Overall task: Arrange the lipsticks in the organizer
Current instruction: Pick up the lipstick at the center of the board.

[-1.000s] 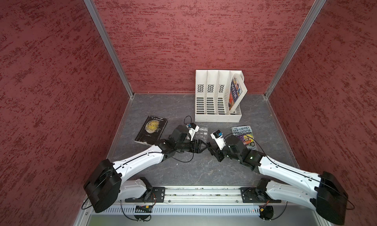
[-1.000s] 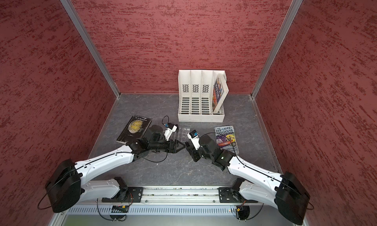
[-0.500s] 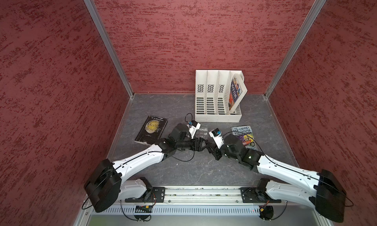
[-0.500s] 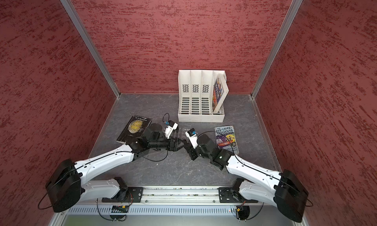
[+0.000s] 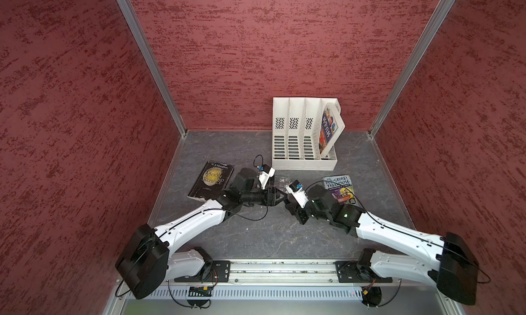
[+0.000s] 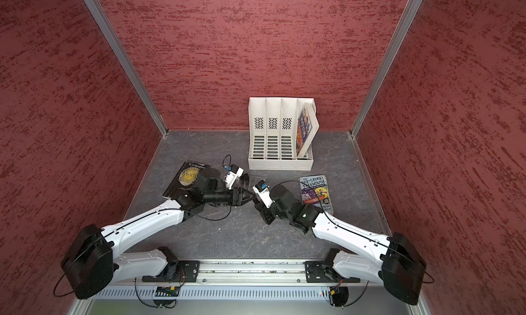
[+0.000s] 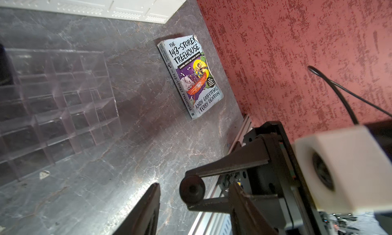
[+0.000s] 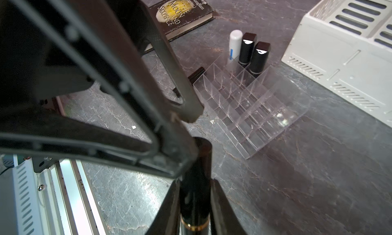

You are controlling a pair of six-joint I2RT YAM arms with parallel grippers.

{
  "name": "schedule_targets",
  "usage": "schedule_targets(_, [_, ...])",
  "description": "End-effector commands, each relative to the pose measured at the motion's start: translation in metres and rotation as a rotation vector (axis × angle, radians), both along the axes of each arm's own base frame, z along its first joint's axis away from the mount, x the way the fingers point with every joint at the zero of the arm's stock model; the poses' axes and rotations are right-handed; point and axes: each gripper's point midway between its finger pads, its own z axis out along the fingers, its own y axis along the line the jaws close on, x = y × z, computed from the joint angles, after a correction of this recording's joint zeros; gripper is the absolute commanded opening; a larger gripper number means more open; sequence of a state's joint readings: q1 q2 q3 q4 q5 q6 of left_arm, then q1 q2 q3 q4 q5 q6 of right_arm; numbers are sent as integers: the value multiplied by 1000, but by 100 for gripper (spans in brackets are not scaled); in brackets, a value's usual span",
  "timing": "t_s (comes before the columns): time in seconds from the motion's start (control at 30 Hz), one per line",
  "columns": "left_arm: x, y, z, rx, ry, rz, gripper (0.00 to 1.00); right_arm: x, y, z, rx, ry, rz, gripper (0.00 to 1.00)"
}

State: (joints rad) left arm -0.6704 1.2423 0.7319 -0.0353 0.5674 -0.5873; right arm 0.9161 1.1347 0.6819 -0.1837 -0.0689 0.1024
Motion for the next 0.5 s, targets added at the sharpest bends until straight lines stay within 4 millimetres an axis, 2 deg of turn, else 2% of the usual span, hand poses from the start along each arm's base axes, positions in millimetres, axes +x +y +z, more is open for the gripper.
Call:
schedule_targets(0.0, [0,-7,8,-24,2,-33,51,5,6,13,-18,-68,14,13])
schedule_targets(0.1, [0,-8,-2,3,25,-38,49,5,9,16,-19,-81,23,13])
schedule_targets(0.47, [-2,-11,-9,27,52,-59,20,10,14,17,-68,-116,36,15])
